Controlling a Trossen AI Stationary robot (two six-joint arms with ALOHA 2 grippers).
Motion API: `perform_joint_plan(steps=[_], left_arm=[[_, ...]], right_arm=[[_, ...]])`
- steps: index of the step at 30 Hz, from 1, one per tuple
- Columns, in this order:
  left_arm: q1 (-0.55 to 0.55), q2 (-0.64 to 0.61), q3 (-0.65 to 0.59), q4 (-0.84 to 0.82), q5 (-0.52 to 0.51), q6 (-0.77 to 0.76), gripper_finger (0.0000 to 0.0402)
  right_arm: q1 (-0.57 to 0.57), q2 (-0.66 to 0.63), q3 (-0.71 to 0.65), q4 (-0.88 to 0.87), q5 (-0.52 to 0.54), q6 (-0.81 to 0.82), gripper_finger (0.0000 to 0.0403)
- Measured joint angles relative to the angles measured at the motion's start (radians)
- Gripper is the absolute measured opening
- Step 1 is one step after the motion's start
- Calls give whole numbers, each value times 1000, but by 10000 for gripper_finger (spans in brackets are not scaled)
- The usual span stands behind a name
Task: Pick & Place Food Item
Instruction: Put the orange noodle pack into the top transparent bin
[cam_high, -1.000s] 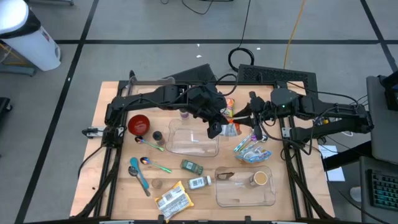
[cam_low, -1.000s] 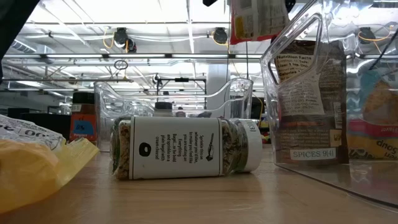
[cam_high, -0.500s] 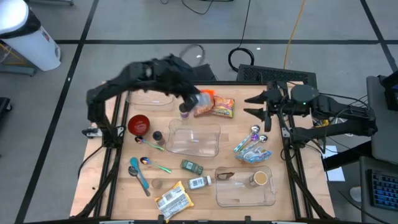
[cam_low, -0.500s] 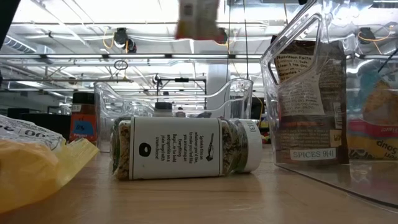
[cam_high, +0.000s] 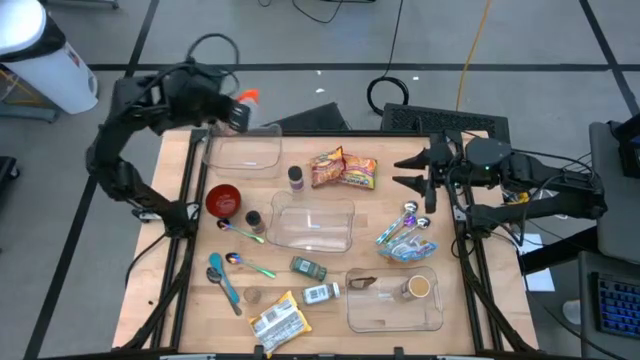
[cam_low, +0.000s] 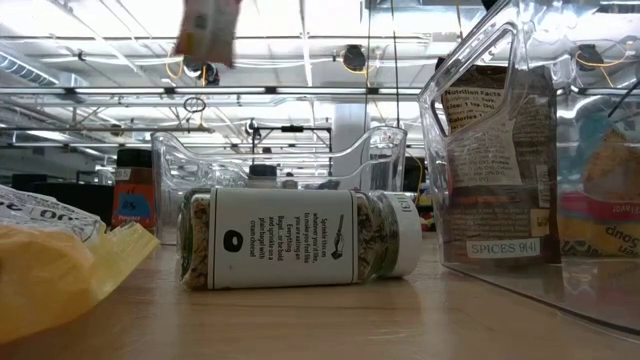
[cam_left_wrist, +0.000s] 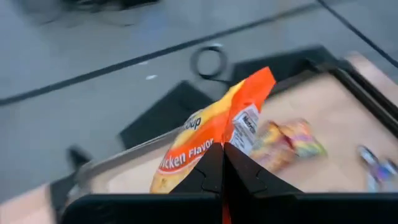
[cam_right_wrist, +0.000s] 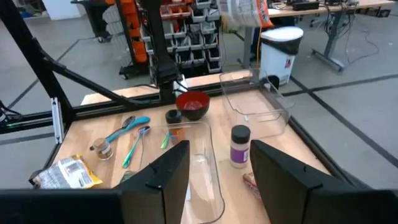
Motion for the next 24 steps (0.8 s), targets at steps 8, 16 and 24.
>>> perform_joint_plan(steps=[8, 16, 24], left_arm=[[61, -85, -162, 1, -103, -109, 2], [131, -259, -588, 244, -67, -95, 1], [191, -471, -998, 544, 6, -142, 2]], right_arm=[[0, 52, 0, 1, 29, 0, 156], [-1, 126, 0, 39, 29, 34, 155], [-3, 214, 0, 146, 26, 59, 155]])
